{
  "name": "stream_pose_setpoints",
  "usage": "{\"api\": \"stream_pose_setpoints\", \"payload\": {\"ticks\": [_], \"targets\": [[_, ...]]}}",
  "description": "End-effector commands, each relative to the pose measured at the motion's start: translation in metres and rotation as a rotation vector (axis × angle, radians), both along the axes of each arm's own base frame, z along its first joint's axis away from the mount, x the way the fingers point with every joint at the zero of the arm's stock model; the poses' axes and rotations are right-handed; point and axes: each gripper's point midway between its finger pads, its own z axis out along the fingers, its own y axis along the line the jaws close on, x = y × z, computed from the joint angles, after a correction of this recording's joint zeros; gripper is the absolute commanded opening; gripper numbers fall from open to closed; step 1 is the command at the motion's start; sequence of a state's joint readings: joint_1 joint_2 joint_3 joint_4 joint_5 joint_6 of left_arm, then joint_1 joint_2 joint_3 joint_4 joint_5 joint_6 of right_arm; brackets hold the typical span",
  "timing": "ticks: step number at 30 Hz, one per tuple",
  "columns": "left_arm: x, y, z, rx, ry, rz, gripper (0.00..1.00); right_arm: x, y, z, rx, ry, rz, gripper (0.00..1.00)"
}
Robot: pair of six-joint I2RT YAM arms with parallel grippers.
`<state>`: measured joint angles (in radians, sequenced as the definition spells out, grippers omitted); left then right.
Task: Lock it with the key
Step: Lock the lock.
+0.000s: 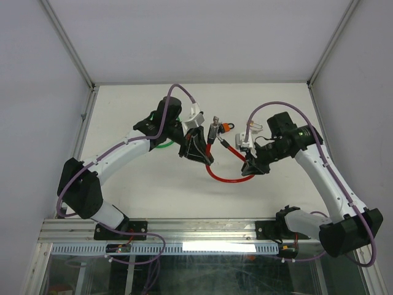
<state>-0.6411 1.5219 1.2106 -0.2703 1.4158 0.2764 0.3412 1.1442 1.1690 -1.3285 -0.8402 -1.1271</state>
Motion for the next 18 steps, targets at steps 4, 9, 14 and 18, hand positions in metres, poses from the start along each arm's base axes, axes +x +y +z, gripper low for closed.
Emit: {"api": "stream_pose_setpoints", "payload": {"ticks": [4,9,14,18], "targets": [[-0.026,0.003,0.023,-0.079,-0.043,-0.109,0.0,0.006,0.011,0.017,0.019,-0.081,0.03,0.0],[-0.031,0.004,0.022,-0.076,-0.027,-0.126,0.0,0.005,0.009,0.027,0.025,-0.133,0.029,0.0],[-0.034,0.007,0.023,-0.076,-0.018,-0.134,0.0,0.004,0.004,0.033,0.014,-0.168,0.025,0.0],[-0.036,0.008,0.023,-0.071,-0.008,-0.138,0.0,0.005,0.001,0.035,0.0,-0.192,0.017,0.0]]}}
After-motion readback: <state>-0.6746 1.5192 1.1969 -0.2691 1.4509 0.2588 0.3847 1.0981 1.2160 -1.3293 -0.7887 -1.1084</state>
